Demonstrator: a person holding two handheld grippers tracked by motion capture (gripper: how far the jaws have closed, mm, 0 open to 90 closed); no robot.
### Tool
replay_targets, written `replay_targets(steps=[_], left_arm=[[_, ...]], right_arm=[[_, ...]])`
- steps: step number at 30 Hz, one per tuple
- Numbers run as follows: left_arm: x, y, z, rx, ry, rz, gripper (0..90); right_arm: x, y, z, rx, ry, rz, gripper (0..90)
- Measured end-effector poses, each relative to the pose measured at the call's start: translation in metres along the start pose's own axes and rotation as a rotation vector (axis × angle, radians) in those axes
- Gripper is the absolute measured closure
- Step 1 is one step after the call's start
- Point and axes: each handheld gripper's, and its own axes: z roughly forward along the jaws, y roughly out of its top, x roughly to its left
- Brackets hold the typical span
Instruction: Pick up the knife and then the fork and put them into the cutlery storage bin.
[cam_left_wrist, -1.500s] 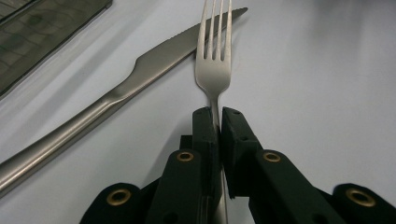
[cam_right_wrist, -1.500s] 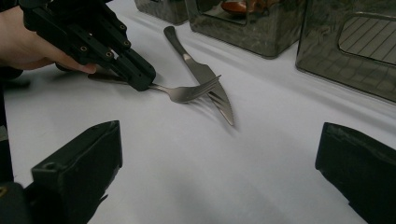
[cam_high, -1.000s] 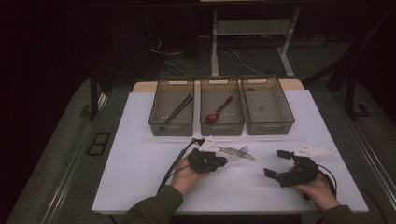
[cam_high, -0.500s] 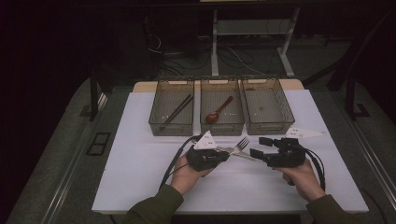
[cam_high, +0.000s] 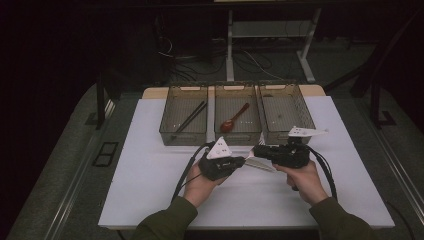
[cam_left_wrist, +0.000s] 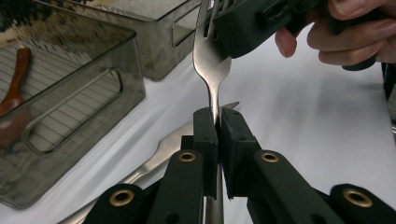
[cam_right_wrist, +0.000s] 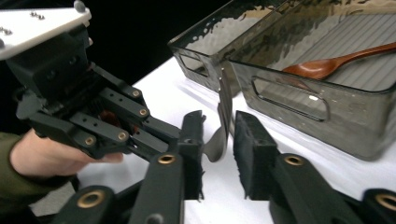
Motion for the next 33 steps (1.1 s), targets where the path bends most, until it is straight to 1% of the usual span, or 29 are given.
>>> replay_targets(steps=[2, 4, 7, 8, 10, 13, 14, 16, 17, 19, 21, 22, 24, 26, 28, 33], left_arm=[[0.000, 0.000, 0.000, 0.000, 0.003, 0.003, 84.5], [0.000, 0.000, -0.001, -0.007, 0.015, 0.004, 84.4], [0.001, 0.001, -0.002, -0.032, 0.005, -0.016, 83.5], [0.001, 0.001, -0.003, -0.036, 0.006, -0.013, 82.7], [0.001, 0.001, -0.004, -0.039, 0.012, -0.003, 76.6], [0.003, 0.001, -0.008, -0.049, 0.013, -0.013, 67.7], [0.004, 0.000, -0.010, -0.052, 0.015, -0.009, 64.8], [0.006, -0.002, -0.015, -0.059, 0.015, -0.007, 59.2], [0.007, -0.003, -0.018, -0.063, 0.008, -0.016, 55.4], [0.011, -0.007, -0.024, -0.065, -0.003, -0.022, 51.0], [0.014, -0.012, -0.028, -0.051, -0.010, -0.025, 46.6], [0.015, -0.013, -0.030, -0.049, -0.009, -0.022, 45.5], [0.018, -0.019, -0.036, -0.045, -0.020, -0.036, 42.4], [0.020, -0.023, -0.042, -0.047, -0.020, -0.045, 40.5], [0.022, -0.029, -0.049, -0.043, -0.029, -0.040, 40.2], [0.025, -0.044, -0.064, -0.045, -0.025, -0.052, 34.4]], right_arm=[[-0.001, 0.001, 0.003, -0.005, 0.003, 0.009, 80.2], [-0.001, 0.001, 0.004, -0.013, 0.007, 0.009, 82.8], [0.000, 0.003, 0.004, -0.020, -0.010, 0.000, 85.4], [0.001, 0.004, 0.004, -0.022, -0.014, -0.006, 85.8], [0.000, 0.006, 0.004, -0.033, -0.011, -0.007, 86.0], [0.000, 0.009, 0.001, -0.037, -0.023, -0.026, 86.0], [0.000, 0.010, 0.000, -0.040, -0.027, -0.023, 86.0], [-0.001, 0.012, -0.002, -0.033, -0.044, -0.038, 86.0], [-0.002, 0.013, -0.004, -0.032, -0.054, -0.046, 86.0], [-0.005, 0.016, -0.008, -0.031, -0.066, -0.041, 86.0], [-0.008, 0.018, -0.012, -0.036, -0.076, -0.048, 86.0], [-0.010, 0.020, -0.014, -0.038, -0.082, -0.049, 86.0], [-0.013, 0.024, -0.019, -0.044, -0.090, -0.050, 86.0], [-0.016, 0.027, -0.022, -0.050, -0.096, -0.045, 86.0], [-0.020, 0.031, -0.026, -0.054, -0.107, -0.047, 86.0], [-0.028, 0.044, -0.036, -0.056, -0.132, -0.048, 86.0]])
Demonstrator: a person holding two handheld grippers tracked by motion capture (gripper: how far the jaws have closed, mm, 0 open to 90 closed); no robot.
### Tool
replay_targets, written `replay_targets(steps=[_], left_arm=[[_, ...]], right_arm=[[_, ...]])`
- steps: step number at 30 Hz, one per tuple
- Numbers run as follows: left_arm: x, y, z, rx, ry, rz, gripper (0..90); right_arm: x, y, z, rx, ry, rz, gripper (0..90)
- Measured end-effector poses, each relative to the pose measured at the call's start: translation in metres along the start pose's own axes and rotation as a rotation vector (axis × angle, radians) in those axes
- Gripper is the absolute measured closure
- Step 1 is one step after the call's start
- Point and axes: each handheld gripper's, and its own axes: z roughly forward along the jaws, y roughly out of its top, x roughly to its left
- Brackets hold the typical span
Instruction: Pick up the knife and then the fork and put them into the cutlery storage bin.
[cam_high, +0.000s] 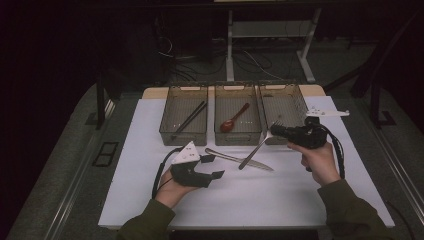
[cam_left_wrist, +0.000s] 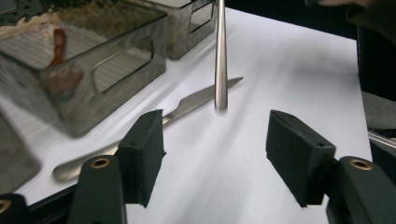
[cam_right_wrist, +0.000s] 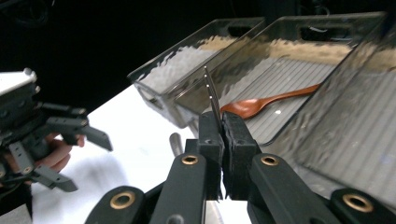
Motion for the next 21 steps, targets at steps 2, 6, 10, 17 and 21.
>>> replay_targets(steps=[2, 6, 10, 17, 21], left_arm=[[0.002, -0.006, -0.005, 0.001, 0.011, -0.009, 31.3], [0.005, -0.018, -0.015, 0.007, 0.032, -0.021, 24.7], [0.008, -0.029, -0.023, 0.013, 0.064, -0.038, 17.0], [0.009, -0.037, -0.033, 0.020, 0.123, -0.049, 5.1], [0.009, -0.037, -0.034, 0.018, 0.133, -0.066, 0.0]], right_arm=[[-0.005, 0.007, -0.005, -0.007, -0.012, 0.000, 86.0], [-0.015, 0.018, -0.012, -0.026, -0.041, 0.003, 86.0], [-0.027, 0.030, -0.017, -0.041, -0.075, 0.009, 86.0], [-0.047, 0.051, -0.024, -0.061, -0.127, 0.023, 86.0], [-0.061, 0.063, -0.033, -0.074, -0.167, 0.027, 86.0]])
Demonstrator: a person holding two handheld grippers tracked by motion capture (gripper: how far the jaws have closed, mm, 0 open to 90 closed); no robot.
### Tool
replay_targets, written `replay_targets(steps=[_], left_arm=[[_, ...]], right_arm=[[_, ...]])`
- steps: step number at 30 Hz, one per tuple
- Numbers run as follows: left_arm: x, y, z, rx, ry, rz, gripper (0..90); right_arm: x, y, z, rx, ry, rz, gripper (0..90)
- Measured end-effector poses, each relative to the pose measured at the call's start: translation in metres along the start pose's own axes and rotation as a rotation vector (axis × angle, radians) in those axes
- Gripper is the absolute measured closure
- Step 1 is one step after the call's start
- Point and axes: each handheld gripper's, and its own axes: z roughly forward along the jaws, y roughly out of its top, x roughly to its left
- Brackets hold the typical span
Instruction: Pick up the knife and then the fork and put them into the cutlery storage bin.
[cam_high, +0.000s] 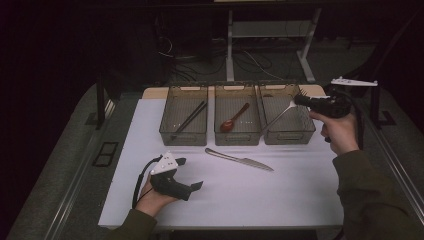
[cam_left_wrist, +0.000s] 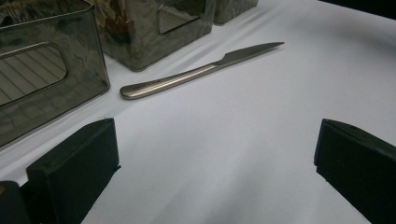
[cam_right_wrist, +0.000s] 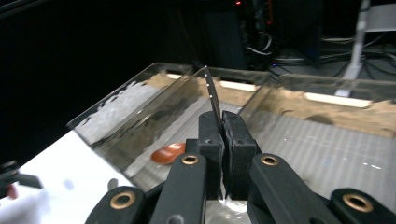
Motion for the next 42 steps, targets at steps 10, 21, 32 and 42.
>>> replay_targets(steps=[10, 21, 32, 42], left_arm=[[-0.004, 0.002, 0.002, -0.006, -0.017, 0.017, 0.0], [-0.005, 0.001, 0.003, 0.009, -0.029, 0.026, 0.0], [-0.007, 0.001, 0.007, 0.029, -0.041, 0.033, 0.0], [-0.008, 0.000, 0.010, 0.043, -0.053, 0.039, 0.0]], right_arm=[[-0.036, 0.016, -0.012, -0.019, -0.098, 0.045, 86.0], [-0.057, -0.003, 0.020, 0.092, -0.130, 0.094, 85.6], [-0.061, -0.014, 0.041, 0.195, -0.122, 0.091, 85.6], [-0.073, -0.020, 0.050, 0.239, -0.204, 0.076, 78.5]])
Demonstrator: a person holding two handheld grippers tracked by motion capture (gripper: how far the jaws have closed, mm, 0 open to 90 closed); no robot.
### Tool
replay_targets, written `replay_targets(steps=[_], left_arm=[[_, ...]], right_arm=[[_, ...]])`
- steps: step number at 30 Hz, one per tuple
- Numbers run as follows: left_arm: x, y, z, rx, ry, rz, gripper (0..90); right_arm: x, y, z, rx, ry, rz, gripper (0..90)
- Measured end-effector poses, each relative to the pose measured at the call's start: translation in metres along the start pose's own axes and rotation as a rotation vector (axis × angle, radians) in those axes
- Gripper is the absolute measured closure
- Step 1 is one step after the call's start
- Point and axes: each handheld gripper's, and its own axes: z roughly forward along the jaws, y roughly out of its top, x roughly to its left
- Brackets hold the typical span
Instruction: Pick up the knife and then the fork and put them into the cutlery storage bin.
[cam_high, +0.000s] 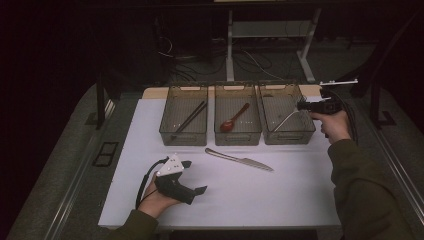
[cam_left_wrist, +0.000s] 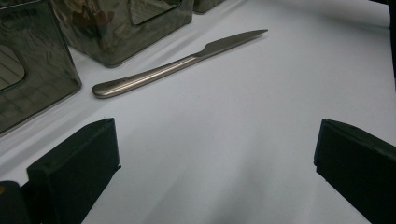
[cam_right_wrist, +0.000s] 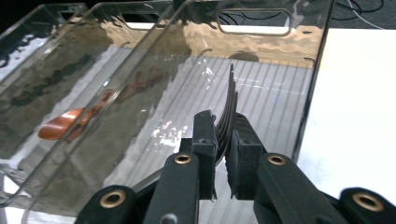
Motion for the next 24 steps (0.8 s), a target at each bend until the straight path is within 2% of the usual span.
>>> replay_targets(steps=[4, 6, 8, 12, 16, 21, 24], left_arm=[[0.000, 0.000, -0.001, -0.003, 0.001, 0.000, 0.0], [0.000, 0.000, -0.001, -0.003, 0.001, -0.001, 0.0], [0.000, 0.000, -0.001, -0.001, 0.000, 0.001, 0.0], [0.000, 0.000, 0.000, -0.001, 0.000, -0.002, 0.0], [0.000, 0.000, 0.001, 0.002, 0.001, -0.003, 0.0], [0.000, 0.000, 0.001, 0.011, -0.003, -0.005, 0.0], [0.000, 0.000, 0.001, 0.027, -0.001, -0.001, 0.0]], right_arm=[[0.000, 0.001, -0.002, -0.037, -0.075, -0.019, 52.4], [-0.002, 0.001, -0.006, -0.058, -0.126, -0.034, 44.8], [-0.005, 0.001, -0.011, -0.074, -0.134, -0.018, 40.2], [-0.006, -0.001, -0.022, -0.111, -0.104, -0.029, 36.4], [0.000, -0.008, -0.030, -0.130, -0.055, -0.044, 33.1], [0.015, -0.020, -0.040, -0.143, 0.005, -0.089, 28.1], [0.026, -0.029, -0.047, -0.153, 0.018, -0.128, 25.4]])
